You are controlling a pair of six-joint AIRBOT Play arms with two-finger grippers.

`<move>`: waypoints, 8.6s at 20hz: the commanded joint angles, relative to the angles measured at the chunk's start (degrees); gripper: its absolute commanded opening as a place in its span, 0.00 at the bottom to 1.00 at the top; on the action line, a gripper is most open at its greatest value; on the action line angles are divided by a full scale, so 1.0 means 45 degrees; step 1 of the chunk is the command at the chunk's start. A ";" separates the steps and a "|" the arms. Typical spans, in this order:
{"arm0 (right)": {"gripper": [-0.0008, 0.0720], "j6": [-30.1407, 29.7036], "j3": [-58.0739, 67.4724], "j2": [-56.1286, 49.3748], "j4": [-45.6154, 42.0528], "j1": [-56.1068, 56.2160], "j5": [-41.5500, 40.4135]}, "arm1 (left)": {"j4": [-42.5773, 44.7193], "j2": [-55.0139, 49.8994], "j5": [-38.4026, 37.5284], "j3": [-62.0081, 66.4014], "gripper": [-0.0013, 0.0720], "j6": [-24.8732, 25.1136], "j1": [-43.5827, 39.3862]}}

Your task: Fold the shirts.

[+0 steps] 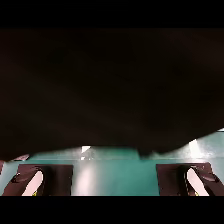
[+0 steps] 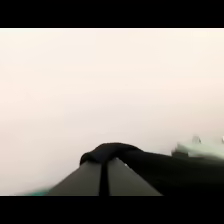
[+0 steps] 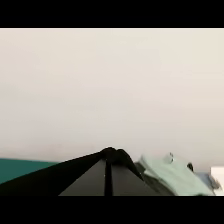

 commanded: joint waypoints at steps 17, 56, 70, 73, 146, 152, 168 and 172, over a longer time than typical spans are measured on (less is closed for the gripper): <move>0.03 0.0928 -0.5115 -1.0467 -0.0340 0.2599 -0.1370 | -0.5149 -0.8189 0.5129 -1.1740 0.05 0.4192 -0.0117; 0.45 -0.1146 -1.1200 -0.5464 0.1282 0.1287 0.2637 | 0.3215 -0.7912 -0.3342 -1.1560 0.68 0.1880 -0.0102; 0.44 -0.1389 -1.1200 -0.4401 0.2307 0.0986 0.2919 | 0.3225 -0.5629 -0.1608 -1.7554 0.68 0.1316 -0.0107; 0.44 -0.1389 -1.1200 -0.4401 0.2297 0.0986 0.2968 | 0.2861 -0.5629 -0.1579 -1.7748 0.68 0.1336 -0.0107; 0.75 -0.2953 -1.0146 -0.9253 0.4211 -0.1783 0.2565 | -0.1030 -0.7048 -0.0189 -1.2473 0.05 0.1598 -0.0126; 0.90 -0.4595 -1.1623 -0.9976 0.4337 -0.3332 0.2108 | -0.0986 -0.7048 -0.0316 -1.2473 0.05 0.1598 -0.1812; 0.61 -0.6810 -1.1623 -1.1526 0.5960 -0.1671 0.2283 | -0.0986 -0.7048 0.0792 -1.2473 0.05 0.0874 -0.3900; 0.27 -0.6815 -1.1623 -1.1526 0.5979 -0.1530 0.2302 | -0.0981 -0.7048 0.0787 -1.2473 0.05 0.0869 -0.3900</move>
